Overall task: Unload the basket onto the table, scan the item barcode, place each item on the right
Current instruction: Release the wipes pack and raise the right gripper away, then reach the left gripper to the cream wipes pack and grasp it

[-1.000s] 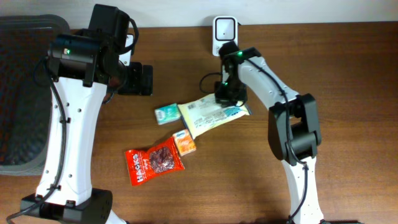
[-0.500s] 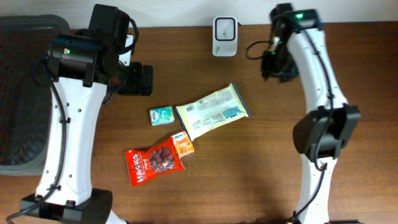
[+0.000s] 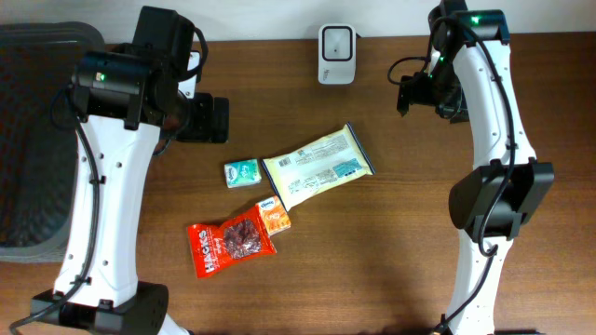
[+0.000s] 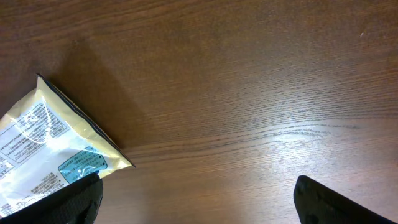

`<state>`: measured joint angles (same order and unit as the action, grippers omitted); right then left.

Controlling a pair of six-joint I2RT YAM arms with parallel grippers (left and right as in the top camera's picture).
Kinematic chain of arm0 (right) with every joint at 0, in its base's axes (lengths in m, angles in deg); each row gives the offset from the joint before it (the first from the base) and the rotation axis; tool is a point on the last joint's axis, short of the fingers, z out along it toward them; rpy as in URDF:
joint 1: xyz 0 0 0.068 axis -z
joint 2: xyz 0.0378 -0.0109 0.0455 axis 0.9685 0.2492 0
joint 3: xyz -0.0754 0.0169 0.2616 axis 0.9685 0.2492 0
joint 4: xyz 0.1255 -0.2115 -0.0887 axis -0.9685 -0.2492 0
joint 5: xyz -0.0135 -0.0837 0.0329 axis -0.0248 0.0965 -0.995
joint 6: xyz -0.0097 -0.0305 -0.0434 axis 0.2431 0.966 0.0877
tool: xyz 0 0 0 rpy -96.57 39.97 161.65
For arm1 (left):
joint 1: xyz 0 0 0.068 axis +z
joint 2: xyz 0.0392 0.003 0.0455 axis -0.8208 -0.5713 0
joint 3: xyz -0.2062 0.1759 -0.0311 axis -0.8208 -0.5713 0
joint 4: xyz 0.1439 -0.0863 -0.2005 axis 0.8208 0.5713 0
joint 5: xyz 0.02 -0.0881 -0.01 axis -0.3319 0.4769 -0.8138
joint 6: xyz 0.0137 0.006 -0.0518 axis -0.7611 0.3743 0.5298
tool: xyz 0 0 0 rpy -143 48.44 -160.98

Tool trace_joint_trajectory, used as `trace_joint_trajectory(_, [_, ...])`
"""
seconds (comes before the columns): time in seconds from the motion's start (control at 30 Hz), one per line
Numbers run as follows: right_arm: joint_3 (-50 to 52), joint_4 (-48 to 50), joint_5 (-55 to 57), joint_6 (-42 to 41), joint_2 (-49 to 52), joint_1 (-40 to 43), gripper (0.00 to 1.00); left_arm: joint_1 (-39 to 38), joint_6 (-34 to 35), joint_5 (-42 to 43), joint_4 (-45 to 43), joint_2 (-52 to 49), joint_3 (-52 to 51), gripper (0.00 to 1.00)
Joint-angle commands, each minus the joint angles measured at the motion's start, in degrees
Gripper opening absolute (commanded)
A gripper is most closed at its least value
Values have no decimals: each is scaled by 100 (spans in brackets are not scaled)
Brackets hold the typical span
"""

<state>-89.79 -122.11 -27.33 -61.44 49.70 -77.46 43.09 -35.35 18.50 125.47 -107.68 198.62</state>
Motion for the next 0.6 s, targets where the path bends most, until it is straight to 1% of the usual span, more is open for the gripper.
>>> trace_joint_trajectory(0.0, [-28,-17,92,39,-55,4,98,9,48,42,107,28,-9,99])
trace_joint_trajectory(0.37, [-28,-17,92,39,-55,4,98,9,57,46,96,28,-9,99])
trace_joint_trajectory(0.47, [-28,-17,92,39,-55,4,98,9,118,476,-339,28,-9,99])
trace_joint_trajectory(0.57, [-28,-17,92,39,-55,4,99,9,127,688,-422,28,-9,99])
